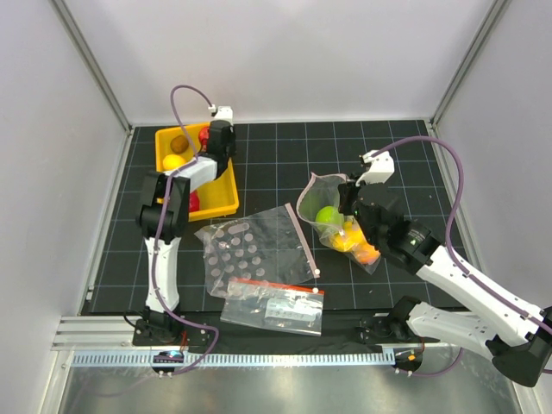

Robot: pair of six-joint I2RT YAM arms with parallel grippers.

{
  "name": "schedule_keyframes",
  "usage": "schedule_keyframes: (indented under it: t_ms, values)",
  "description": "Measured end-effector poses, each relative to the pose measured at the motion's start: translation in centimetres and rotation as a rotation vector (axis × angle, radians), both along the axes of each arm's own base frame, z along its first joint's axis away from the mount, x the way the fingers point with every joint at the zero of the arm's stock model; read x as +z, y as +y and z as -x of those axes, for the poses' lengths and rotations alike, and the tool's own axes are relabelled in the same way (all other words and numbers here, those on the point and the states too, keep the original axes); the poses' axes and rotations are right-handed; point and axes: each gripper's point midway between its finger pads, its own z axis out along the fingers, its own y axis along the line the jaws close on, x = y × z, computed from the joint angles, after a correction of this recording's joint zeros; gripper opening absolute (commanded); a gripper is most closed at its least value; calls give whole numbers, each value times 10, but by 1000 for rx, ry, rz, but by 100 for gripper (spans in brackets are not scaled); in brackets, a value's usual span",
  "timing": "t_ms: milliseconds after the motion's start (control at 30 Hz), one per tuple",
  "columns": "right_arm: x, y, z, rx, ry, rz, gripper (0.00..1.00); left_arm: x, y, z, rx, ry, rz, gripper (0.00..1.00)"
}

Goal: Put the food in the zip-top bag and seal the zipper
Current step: Pick up the fake fruit from the bin.

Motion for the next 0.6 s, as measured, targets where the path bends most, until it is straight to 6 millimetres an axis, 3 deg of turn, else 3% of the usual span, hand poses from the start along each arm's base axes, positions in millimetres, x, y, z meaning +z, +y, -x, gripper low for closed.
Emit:
schedule_keyframes:
  t_ms: [100, 133, 367, 500, 600]
  values:
    - [0, 0, 0, 0, 0, 0, 1, -2, -1, 0, -1, 4, -1, 22]
    - [0, 0, 0, 0, 0, 0, 1, -2, -1, -1, -3, 5, -3, 13]
    - [0, 0, 0, 0, 0, 0, 1, 12, 5, -9, 14, -20, -42, 13]
    - [0, 0, 0, 0, 0, 0, 1, 16, 8, -15, 24, -31, -59, 2]
    - [0, 0, 0, 0, 0, 0, 1, 12, 9, -14, 26, -19, -65, 0]
